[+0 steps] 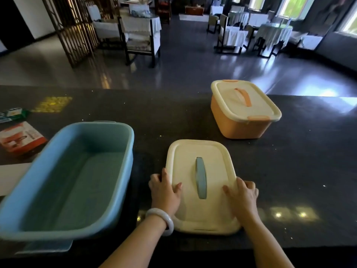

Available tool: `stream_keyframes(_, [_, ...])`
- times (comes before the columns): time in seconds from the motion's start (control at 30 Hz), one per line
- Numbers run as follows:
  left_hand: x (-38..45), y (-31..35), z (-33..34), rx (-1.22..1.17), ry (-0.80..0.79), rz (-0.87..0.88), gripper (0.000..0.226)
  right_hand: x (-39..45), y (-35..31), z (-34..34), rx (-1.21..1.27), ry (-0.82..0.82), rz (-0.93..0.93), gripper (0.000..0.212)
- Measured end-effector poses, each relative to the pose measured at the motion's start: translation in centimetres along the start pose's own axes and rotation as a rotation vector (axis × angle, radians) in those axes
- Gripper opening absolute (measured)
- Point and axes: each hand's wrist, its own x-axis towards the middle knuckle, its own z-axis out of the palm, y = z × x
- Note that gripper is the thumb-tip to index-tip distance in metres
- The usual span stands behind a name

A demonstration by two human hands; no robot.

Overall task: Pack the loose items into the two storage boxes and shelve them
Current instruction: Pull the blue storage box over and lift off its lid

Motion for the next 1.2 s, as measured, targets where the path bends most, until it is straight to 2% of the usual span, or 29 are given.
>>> stream_keyframes(0.17, [-0.2, -0.4, 0.0, 0.273, 0.066, 0.063, 0.077, 0.0, 0.1, 0.5, -0.093, 0.066, -0.021, 0.048])
stream_keyframes(0.33, [0.1, -0.2, -1.3, 0.299, 0.020, 0.059, 0.074, -0.3, -0.4, 0.6, -0.135, 0.135, -0.022, 0.054])
stream_keyframes(0.43, [-0.5, 0.0, -2.6, 0.272, 0.063, 0.126, 0.067, -0.7, -2.0, 0.6, -0.131, 0.157, -0.056, 0.055])
stream_keyframes(0.63, [-1.7, 1.2, -7.5, 0.110, 0.081, 0.340, 0.051, -2.3, -8.5, 0.9, -0.057, 0.057, -0.170, 0.049])
stream_keyframes(0.8, [-2.1, 0.3, -14.2, 0.034, 0.290, 0.463, 0.043, -5.4, -14.5, 3.4, 0.141, -0.101, -0.284, 0.043])
stream_keyframes(0.9, [-1.6, -2.6, -19.4, 0.073, 0.397, 0.419, 0.038, -7.4, -17.3, 6.0, 0.193, -0.177, -0.317, 0.042])
stream_keyframes(1.03, [-0.8, -9.1, -25.1, 0.103, 0.411, 0.203, 0.041, -10.1, -19.9, 9.7, 0.289, -0.301, -0.341, 0.052])
stream_keyframes(1.1, [-0.4, -12.4, -27.0, 0.102, 0.377, 0.097, 0.043, -11.4, -20.6, 11.3, 0.342, -0.342, -0.321, 0.057])
stream_keyframes(1.2, [0.0, -16.1, -27.8, -0.067, 0.197, 0.010, 0.048, -12.7, -21.3, 13.2, 0.348, -0.292, -0.296, 0.061])
